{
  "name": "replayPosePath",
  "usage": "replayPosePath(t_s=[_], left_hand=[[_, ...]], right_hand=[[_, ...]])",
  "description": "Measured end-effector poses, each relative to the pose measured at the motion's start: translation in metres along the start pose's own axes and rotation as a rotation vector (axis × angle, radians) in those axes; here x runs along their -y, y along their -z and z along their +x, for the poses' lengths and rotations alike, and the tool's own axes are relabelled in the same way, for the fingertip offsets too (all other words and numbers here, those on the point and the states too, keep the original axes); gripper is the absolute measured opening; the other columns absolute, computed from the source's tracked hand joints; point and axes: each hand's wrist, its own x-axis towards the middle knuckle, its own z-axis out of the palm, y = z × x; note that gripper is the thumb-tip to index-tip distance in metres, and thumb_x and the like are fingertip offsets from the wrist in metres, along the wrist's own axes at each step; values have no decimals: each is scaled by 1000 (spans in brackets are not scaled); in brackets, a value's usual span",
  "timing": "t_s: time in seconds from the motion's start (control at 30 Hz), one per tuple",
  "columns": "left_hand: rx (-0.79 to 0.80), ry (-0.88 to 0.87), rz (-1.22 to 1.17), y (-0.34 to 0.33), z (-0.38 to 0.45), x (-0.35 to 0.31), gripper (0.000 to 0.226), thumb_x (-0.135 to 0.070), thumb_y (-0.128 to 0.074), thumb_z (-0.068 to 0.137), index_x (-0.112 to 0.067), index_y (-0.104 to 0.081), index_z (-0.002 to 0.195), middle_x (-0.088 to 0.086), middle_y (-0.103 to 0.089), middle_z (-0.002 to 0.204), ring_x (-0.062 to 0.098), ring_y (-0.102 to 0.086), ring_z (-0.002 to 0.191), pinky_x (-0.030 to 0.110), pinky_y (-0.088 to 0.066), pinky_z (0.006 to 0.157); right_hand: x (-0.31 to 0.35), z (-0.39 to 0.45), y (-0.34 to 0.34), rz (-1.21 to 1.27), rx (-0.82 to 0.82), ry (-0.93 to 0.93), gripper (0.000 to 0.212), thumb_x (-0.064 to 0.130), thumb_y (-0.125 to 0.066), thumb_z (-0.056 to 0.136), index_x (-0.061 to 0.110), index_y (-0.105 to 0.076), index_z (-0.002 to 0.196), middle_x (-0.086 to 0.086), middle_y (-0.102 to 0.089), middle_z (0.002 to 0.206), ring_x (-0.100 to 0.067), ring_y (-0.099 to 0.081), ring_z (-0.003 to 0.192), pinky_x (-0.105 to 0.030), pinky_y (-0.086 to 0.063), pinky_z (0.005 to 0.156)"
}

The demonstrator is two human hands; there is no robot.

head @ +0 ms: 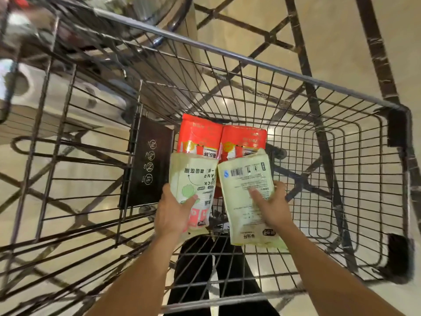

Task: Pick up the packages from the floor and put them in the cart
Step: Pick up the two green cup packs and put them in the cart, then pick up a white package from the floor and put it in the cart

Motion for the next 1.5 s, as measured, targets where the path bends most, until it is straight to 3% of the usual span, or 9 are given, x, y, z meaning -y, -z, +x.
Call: replayPosePath(t_s=[0.2,0.33,0.47,0.6,0.73,0.9,1.1,1.3,1.5], left_hand=[[-62,-22,-87,8,4,6,65,-44,-81,85,-17,-47,134,5,-65,122,29,-66,110,46,-55,91],[-90,-36,31,6,5,11,68,-48,-82,83,-13,-52,133,10,-61,123,32,-60,117,52,-54,94],[-86,-4,131,6,-1,12,78,-47,-78,87,-7,-45,144,15,-57,132,36,-57,122,52,-53,94],[-80,-58,152,17,-17,7,74,-39,-73,91,-9,-39,149,14,-58,133,34,-60,119,54,-56,92],[-100,-339,289,50,-37,-15,77,-35,-75,88,-13,-38,152,8,-54,140,31,-54,129,50,-51,100],[-298,-636,546,135,-63,-67,89,-48,-73,89,-5,-38,158,22,-48,155,39,-45,142,53,-43,112],[-563,-609,848,273,-128,-113,92,-79,-38,93,-26,-18,166,4,-23,172,29,-16,159,54,-9,128],[-802,-505,802,414,-189,-95,93,-83,-35,90,-28,-22,165,4,-23,172,29,-16,159,55,-7,128],[-990,-373,664,531,-238,8,94,-83,-43,87,-27,-32,162,6,-34,169,30,-26,157,52,-17,125]], right_hand=[[28,-6,-37,29,-3,36,76,51,-64,99,11,-23,149,0,-59,132,-25,-61,118,-40,-48,105],[12,-5,-52,-52,15,-10,102,63,-71,88,5,-19,154,-19,-46,152,-41,-48,140,-55,-43,115],[-9,-14,-43,-312,98,-136,84,47,-63,101,5,-20,159,-20,-46,153,-43,-49,139,-49,-44,112],[-3,-26,-32,-369,117,-59,68,44,-58,104,6,-29,152,-17,-59,142,-39,-60,128,-41,-47,101],[45,-48,-13,-490,-25,152,88,52,-58,101,11,-12,164,-24,-42,157,-45,-44,142,-53,-41,112],[130,-86,14,-778,-93,476,89,74,-37,98,28,-7,168,-15,-20,172,-45,-19,157,-58,-25,125],[250,-176,20,-978,-174,785,90,84,-29,92,37,-15,167,-4,-19,175,-41,-16,159,-56,-29,124],[352,-284,0,-1069,-288,1040,93,89,-20,89,40,-9,167,-2,-18,175,-39,-14,160,-56,-30,123],[414,-410,-68,-1068,-372,1280,97,93,-15,86,42,-6,167,0,-16,176,-38,-19,159,-59,-29,123]])
